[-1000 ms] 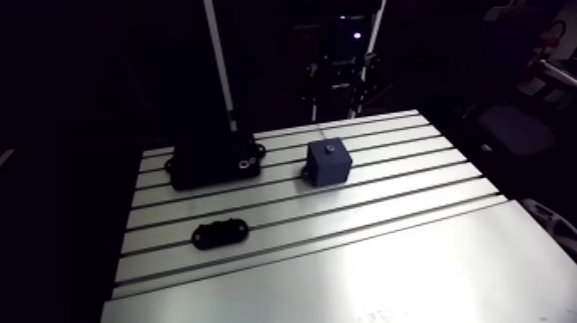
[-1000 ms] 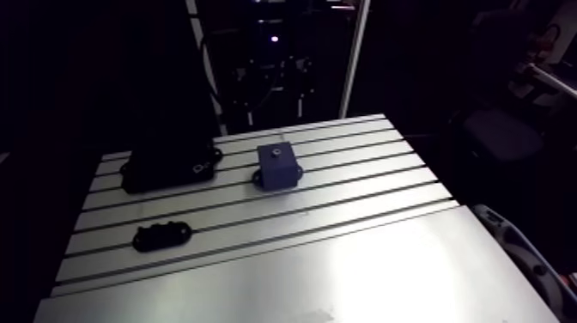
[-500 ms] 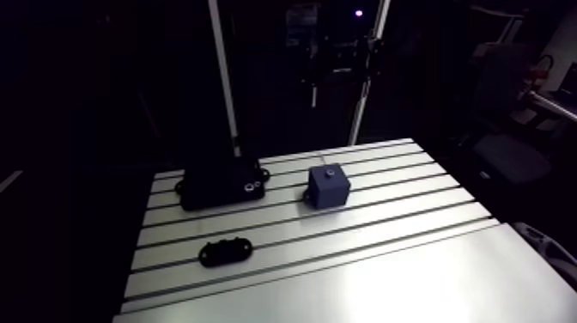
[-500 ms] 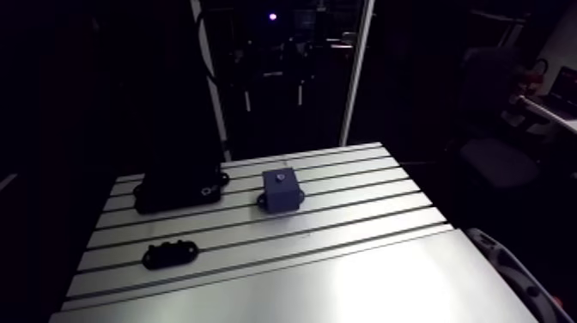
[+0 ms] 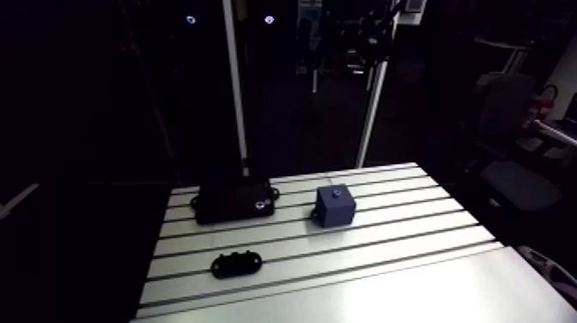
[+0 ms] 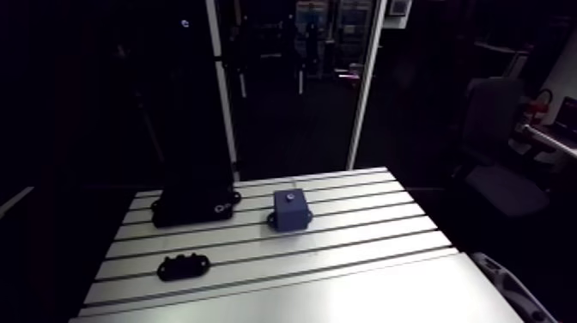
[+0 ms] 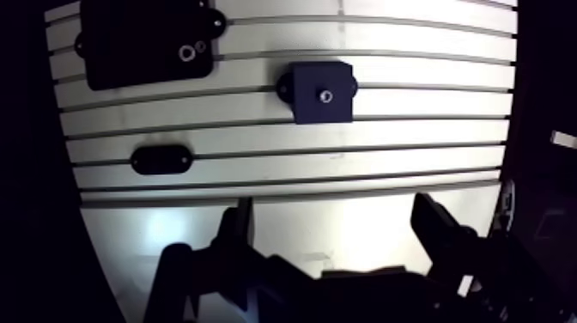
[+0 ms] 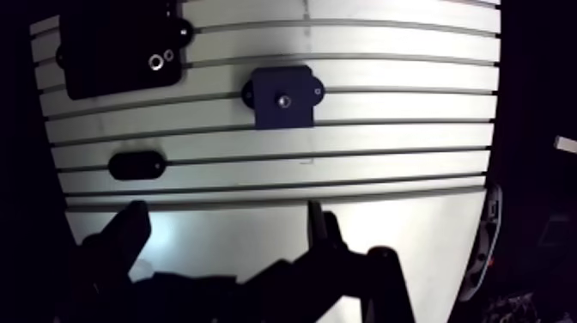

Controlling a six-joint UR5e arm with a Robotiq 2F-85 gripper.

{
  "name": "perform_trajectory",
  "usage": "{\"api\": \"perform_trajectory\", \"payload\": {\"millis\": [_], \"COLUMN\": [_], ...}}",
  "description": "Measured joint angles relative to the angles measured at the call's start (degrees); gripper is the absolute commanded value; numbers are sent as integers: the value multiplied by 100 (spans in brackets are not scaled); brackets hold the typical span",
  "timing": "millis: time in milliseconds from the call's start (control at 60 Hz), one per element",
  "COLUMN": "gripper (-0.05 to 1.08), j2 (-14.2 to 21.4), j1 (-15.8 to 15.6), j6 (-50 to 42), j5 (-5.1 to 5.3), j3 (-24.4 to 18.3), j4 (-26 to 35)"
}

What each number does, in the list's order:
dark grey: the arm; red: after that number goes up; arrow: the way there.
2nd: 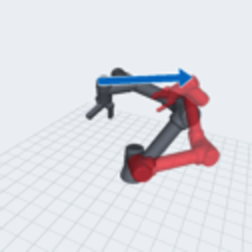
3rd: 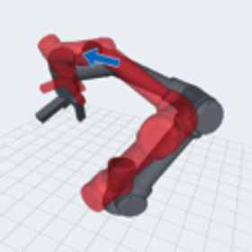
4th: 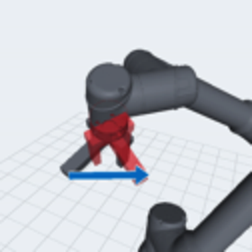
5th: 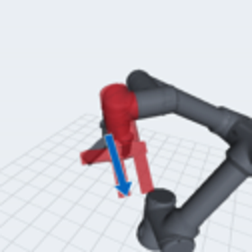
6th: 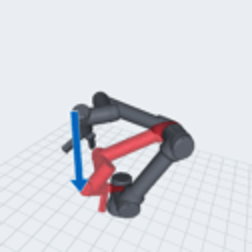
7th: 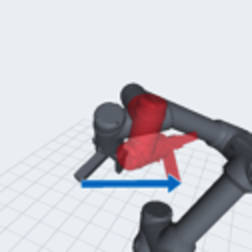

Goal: Pick up the M10 bolt and insert it into the hole until fully seated.

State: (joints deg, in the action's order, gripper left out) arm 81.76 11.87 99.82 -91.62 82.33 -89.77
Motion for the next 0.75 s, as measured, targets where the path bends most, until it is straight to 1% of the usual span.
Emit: {"api": "perform_trajectory", "payload": {"millis": [150, 383, 583, 750], "gripper": [0, 0, 0, 0], "j2": [154, 324, 436, 460], "j1": [-144, -444, -522, -533], "j6": [-131, -222, -233, -232], "j5": [3, -45, -68, -71], "j3": [-111, -118, 29, 96], "j4": [225, 354, 362, 352]}}
